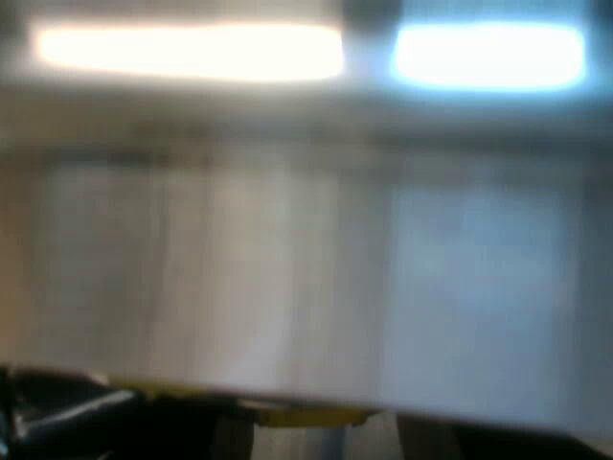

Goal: Put the handle in the coffee machine

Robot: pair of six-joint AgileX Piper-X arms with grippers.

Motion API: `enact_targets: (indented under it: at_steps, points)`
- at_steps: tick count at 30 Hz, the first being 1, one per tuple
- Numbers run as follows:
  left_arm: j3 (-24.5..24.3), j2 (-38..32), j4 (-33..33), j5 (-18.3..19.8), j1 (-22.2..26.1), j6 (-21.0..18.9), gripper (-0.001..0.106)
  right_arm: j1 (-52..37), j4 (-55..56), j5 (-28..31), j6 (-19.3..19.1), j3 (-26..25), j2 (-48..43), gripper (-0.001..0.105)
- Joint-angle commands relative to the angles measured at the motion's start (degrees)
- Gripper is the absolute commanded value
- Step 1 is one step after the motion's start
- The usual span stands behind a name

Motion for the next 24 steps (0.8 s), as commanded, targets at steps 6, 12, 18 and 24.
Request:
enact_targets:
  at_steps: [6,12,18,24]
  points:
    - [-0.06,-4.97,0.6,-0.17,-3.41,-6.26,0.0,-0.41,-4.75,-0.81,-0.09,-1.69,-1.32,0.038]
    - [0.1,-6.99,0.79,-9.87,-9.93,-12.49,0.0,-0.41,-4.75,-0.81,-0.09,-1.69,-1.32,0.038]
    - [0.72,-7.31,0.68,-13.12,-16.23,-16.49,0.0,-0.41,-4.64,-0.5,-0.55,-1.69,-1.32,0.04]
    - [0.72,-7.31,0.19,-13.96,-19.33,-18.07,0.0,-0.26,1.14,-0.36,0.82,-0.79,-1.73,0.063]
